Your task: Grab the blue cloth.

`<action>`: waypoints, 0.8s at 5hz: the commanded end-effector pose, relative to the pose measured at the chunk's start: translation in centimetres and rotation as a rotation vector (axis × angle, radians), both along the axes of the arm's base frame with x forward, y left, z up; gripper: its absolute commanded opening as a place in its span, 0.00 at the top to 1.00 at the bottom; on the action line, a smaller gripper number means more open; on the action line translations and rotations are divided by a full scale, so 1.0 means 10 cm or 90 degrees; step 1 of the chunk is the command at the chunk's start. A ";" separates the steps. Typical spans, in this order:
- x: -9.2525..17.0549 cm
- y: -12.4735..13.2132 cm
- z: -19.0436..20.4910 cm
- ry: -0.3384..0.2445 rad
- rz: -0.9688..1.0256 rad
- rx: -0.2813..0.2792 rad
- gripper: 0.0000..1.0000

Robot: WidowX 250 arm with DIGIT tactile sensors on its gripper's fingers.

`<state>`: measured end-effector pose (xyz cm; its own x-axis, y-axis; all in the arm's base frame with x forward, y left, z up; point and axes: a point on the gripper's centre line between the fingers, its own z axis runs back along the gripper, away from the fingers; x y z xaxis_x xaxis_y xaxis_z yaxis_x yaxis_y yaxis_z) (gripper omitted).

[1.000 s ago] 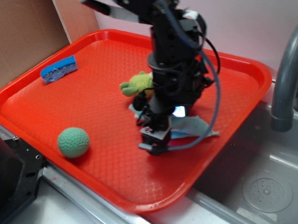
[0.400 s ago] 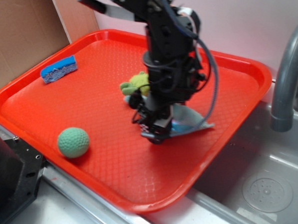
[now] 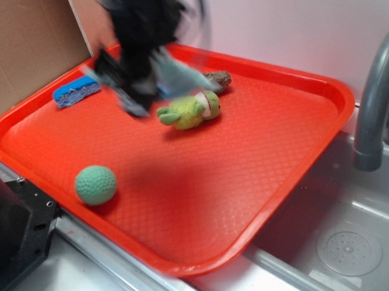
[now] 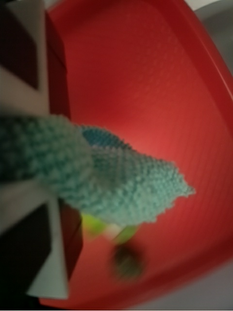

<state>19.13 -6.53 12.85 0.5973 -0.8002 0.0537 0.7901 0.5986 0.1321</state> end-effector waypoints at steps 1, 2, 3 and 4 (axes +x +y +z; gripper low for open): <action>-0.26 0.28 0.31 0.030 0.239 0.000 1.00; -0.19 0.38 0.23 0.114 0.400 -0.071 1.00; -0.13 0.55 0.15 0.107 0.556 -0.105 1.00; -0.08 0.64 0.25 0.062 0.647 -0.079 1.00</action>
